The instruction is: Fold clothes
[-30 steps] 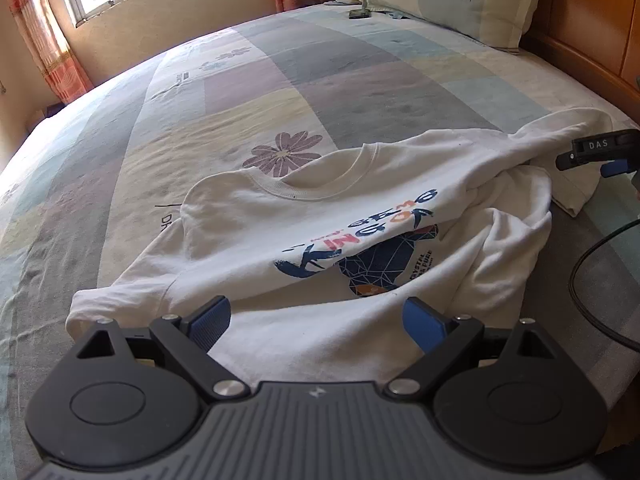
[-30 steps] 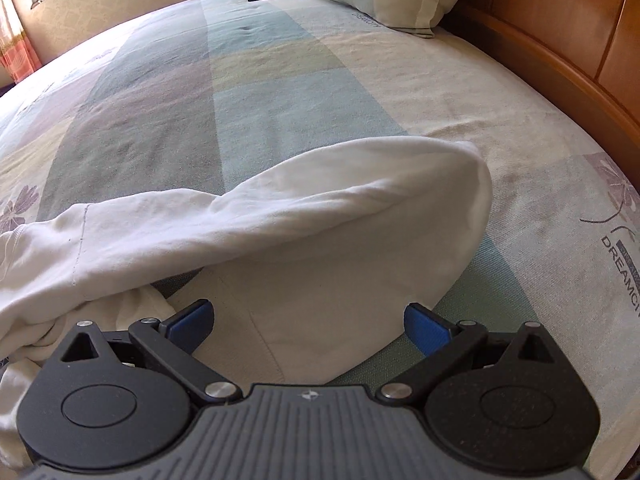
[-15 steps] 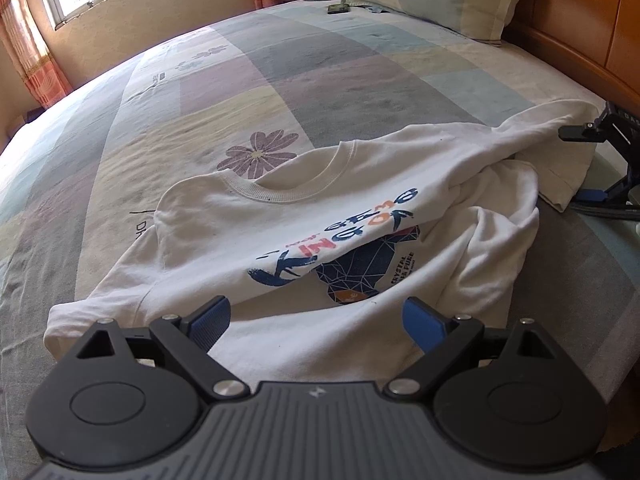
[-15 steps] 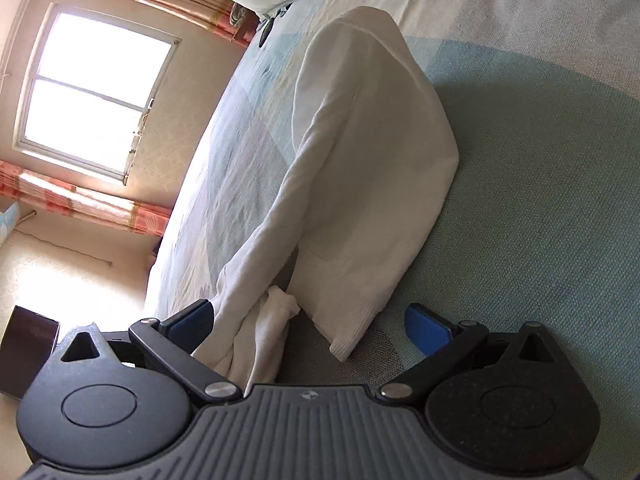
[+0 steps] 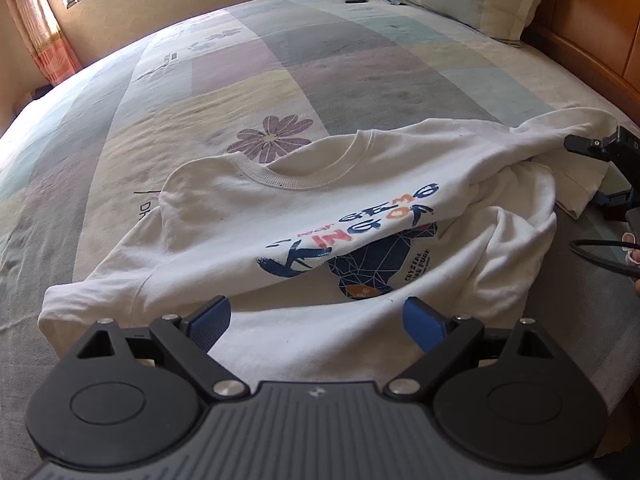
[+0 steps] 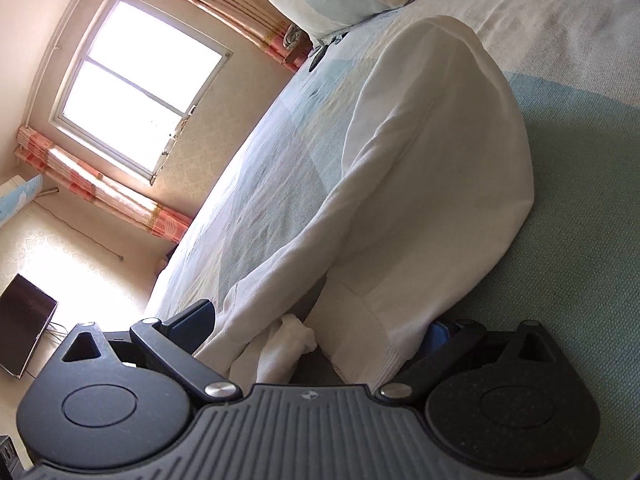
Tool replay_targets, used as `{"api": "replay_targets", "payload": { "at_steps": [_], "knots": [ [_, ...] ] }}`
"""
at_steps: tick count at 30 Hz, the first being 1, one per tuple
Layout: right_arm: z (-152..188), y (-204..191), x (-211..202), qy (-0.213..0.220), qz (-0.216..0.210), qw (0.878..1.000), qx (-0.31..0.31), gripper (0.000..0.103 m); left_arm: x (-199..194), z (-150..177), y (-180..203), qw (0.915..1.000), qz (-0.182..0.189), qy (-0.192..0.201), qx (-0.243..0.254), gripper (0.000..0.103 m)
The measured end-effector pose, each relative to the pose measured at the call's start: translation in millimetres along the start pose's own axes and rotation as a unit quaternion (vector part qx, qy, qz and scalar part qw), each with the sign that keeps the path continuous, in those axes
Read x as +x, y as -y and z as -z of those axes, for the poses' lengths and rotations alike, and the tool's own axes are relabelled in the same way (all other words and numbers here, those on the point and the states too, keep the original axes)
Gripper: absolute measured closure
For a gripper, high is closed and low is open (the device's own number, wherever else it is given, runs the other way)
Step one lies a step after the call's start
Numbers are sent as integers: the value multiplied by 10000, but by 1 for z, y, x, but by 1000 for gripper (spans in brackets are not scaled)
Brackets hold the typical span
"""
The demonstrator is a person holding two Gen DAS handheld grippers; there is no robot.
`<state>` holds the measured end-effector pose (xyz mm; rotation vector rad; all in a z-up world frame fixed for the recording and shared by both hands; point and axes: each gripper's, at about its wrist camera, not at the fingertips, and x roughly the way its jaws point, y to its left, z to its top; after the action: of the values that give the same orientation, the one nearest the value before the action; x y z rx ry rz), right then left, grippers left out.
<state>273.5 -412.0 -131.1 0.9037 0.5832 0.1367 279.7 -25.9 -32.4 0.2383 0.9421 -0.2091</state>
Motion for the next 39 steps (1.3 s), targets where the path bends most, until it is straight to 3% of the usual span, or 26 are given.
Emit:
{"api": "replay_targets", "payload": {
  "at_steps": [5, 8, 10, 11, 13, 24, 29, 35, 39],
  "knots": [
    [2, 4, 0, 171, 47, 9998, -25, 8, 2, 0, -6, 10000, -31, -20, -65, 10],
    [1, 17, -4, 247, 123, 9995, 155, 30, 2, 1, -7, 10000, -14, -30, -50, 10],
    [0, 30, -7, 306, 172, 9983, 462, 62, 2, 2, -8, 10000, -2, -36, -41, 10],
    [-1, 37, -8, 319, 196, 9973, 638, 70, 2, 2, -8, 10000, 3, -39, -36, 10],
    [0, 48, -8, 343, 248, 9946, 944, 100, 2, 2, -9, 10000, 15, -45, -26, 10],
    [6, 52, 11, 577, 71, 9877, 1453, 100, 6, 6, -11, 9999, 71, -109, 19, 10],
    [3, 45, 16, 534, 315, 9932, 985, 103, 12, 8, -11, 9998, 66, -193, -32, 10],
    [-12, 47, 17, 222, 359, 9938, 1032, 103, 12, 5, -2, 9998, 150, -150, 36, 10],
    [-34, 34, 15, 152, 730, 9941, 791, 99, 12, 3, 4, 9998, 160, -145, 52, 10]
  ]
}}
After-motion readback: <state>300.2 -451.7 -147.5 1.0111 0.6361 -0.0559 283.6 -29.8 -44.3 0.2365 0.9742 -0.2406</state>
